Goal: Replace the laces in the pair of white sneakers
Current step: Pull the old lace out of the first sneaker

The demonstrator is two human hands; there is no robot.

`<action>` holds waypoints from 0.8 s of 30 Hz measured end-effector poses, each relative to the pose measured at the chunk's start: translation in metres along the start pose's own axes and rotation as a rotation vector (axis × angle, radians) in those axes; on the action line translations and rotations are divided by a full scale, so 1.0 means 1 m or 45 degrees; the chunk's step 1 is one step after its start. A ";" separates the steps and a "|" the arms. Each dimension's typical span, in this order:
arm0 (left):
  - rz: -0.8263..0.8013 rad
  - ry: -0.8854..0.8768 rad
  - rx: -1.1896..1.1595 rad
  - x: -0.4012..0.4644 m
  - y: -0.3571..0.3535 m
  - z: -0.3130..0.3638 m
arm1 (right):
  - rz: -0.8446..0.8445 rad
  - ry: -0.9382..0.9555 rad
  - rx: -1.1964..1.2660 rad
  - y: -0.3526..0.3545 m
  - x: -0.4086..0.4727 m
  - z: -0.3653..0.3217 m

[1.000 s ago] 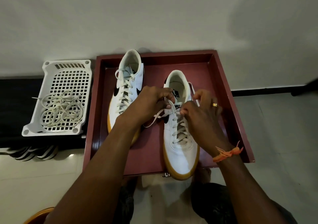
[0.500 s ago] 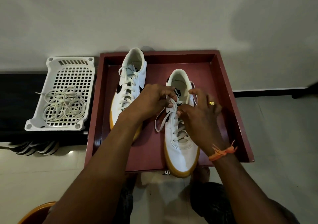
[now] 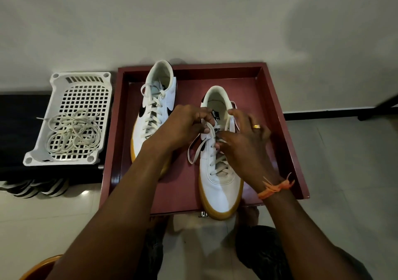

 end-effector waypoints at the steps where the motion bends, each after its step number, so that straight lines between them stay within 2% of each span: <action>1: 0.001 -0.003 0.005 0.000 0.001 0.000 | 0.016 -0.014 -0.006 -0.001 0.001 -0.001; 7: 0.004 -0.005 0.004 0.000 0.001 0.000 | 0.167 -0.086 0.377 0.004 0.005 0.008; 11: 0.011 0.040 -0.068 -0.001 0.004 -0.003 | 0.163 -0.140 0.293 0.029 0.008 0.024; 15: 0.009 0.021 -0.067 -0.001 0.003 -0.002 | -0.069 -0.413 0.201 0.048 -0.004 0.080; 17: -0.002 0.016 -0.061 -0.001 0.003 -0.002 | -0.162 -0.478 0.188 0.044 -0.012 0.083; 20: -0.008 0.009 -0.047 0.001 0.002 -0.004 | 0.010 -0.426 0.158 0.035 -0.009 0.054; 22: 0.002 0.019 -0.052 0.001 0.001 -0.005 | 0.149 -0.218 0.166 0.032 0.000 0.024; 24: -0.001 0.010 -0.046 0.001 0.001 -0.004 | 0.161 -0.060 0.108 0.021 0.001 0.002</action>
Point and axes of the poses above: each hand's wrist, its own x-axis towards the middle knuckle, its own y-axis out of the back of the hand, z = x × y, the point moved 4 cm from there along x, towards the middle knuckle, and after that the axes turned 9 degrees about z, right-handed, at the moved point
